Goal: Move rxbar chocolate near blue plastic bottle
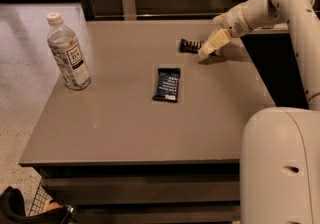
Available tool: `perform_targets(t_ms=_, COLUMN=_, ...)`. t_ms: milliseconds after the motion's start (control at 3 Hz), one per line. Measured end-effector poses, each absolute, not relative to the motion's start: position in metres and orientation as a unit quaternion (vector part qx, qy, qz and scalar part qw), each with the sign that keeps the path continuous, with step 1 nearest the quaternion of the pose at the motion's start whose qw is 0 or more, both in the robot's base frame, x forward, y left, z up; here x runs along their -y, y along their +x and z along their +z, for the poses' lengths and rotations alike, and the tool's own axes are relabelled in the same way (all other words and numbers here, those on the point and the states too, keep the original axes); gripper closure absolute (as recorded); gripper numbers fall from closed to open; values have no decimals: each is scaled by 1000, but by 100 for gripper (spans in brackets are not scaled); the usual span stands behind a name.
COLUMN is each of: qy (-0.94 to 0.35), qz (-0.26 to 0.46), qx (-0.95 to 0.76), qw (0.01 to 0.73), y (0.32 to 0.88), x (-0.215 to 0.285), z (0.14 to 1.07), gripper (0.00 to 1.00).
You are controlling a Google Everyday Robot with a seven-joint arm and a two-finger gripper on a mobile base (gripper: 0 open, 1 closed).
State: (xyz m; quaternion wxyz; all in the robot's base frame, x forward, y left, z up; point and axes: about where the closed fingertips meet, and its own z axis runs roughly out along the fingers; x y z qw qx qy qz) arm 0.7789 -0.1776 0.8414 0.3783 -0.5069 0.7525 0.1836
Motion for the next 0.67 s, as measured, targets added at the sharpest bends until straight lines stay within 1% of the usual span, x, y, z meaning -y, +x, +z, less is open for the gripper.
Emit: perform_targets(t_ms=667, qy=-469, qz=221, qx=-768, qw=375, y=777, x=190, z=797, gripper=0)
